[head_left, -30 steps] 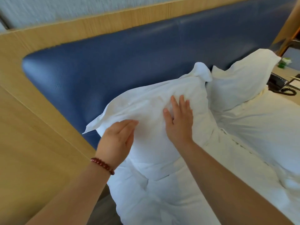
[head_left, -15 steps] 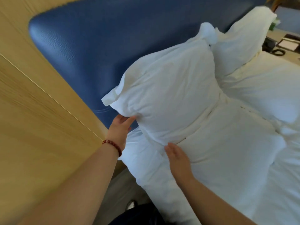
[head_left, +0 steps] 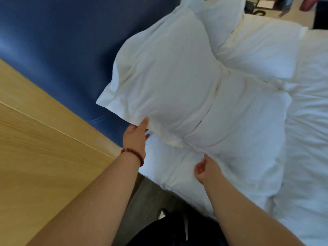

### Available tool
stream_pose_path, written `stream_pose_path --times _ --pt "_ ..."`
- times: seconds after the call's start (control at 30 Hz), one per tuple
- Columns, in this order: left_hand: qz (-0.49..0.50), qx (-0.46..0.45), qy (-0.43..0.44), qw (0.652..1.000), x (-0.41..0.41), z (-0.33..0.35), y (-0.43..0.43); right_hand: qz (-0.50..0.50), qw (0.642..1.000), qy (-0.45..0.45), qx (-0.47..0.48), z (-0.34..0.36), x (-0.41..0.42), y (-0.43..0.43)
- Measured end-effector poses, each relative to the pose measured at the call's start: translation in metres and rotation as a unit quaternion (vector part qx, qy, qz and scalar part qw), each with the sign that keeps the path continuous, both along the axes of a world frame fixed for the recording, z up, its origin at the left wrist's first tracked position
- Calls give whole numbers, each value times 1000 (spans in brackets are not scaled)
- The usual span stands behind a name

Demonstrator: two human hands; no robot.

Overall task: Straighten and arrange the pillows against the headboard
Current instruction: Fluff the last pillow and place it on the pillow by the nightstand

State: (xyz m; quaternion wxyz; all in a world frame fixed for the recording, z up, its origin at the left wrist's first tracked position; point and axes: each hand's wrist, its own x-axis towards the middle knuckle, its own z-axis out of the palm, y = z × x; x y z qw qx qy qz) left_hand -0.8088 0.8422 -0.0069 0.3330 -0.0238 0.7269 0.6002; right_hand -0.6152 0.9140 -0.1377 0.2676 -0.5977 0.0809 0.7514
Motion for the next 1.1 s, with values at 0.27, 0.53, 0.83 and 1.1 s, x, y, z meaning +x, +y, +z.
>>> stream_pose_path --times 0.27,0.53,0.83,1.1 --pt "-88 -25 -52 994 -1 -33 11 -116 992 48 33 6 0 7" --pt "-151 -24 -65 986 2 -51 12 -216 974 29 60 -3 43 -14" --pt "-141 -46 -99 984 24 -67 19 -242 968 -55 45 -7 104 -18" --pt "-191 -62 -213 956 92 -98 34 -292 952 -57 71 -9 148 -7"
